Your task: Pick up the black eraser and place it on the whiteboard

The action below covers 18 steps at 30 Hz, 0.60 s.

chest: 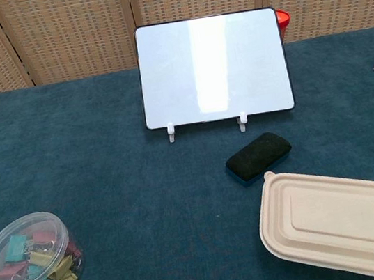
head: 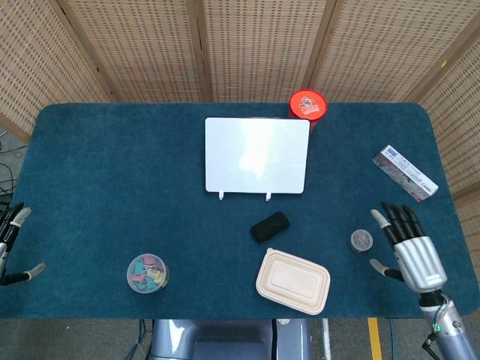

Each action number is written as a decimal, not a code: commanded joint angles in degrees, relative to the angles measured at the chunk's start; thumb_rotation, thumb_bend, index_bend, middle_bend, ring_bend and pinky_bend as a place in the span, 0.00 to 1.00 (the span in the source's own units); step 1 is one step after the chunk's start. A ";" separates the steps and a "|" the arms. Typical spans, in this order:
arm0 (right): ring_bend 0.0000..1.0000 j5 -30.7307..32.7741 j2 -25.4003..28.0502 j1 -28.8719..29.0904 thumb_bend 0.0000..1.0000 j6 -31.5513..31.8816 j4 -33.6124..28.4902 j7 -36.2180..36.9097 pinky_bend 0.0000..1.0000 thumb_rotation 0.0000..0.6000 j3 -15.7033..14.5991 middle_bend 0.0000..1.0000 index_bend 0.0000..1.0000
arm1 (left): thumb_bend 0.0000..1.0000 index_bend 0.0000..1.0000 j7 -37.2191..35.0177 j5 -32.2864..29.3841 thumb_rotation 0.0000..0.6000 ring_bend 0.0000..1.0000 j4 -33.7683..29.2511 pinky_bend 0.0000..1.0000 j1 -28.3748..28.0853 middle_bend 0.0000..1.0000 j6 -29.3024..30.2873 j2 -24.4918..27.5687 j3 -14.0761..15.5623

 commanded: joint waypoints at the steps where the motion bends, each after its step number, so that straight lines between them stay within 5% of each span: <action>1: 0.00 -7.32 2.21 8.62 0.00 -7.11 -0.25 1.07 0.00 1.00 1.09 0.00 0.00 | 0.00 0.00 0.63 -0.33 1.00 0.00 -0.40 0.00 -0.31 0.00 -0.61 -0.05 -0.10; 10: 0.00 -8.53 -0.70 21.28 0.00 -26.40 -0.83 -7.20 0.06 1.00 2.86 0.00 0.01 | 0.00 0.00 2.08 -1.53 1.00 0.00 -1.60 0.00 -1.12 0.00 -2.46 -0.01 -0.45; 18: 0.00 -7.94 -6.59 27.61 0.00 -35.65 2.08 -9.91 0.19 1.00 2.68 0.05 0.06 | 0.00 0.00 3.85 -2.90 1.00 0.00 -2.79 0.00 -1.54 0.00 -4.07 0.02 -0.62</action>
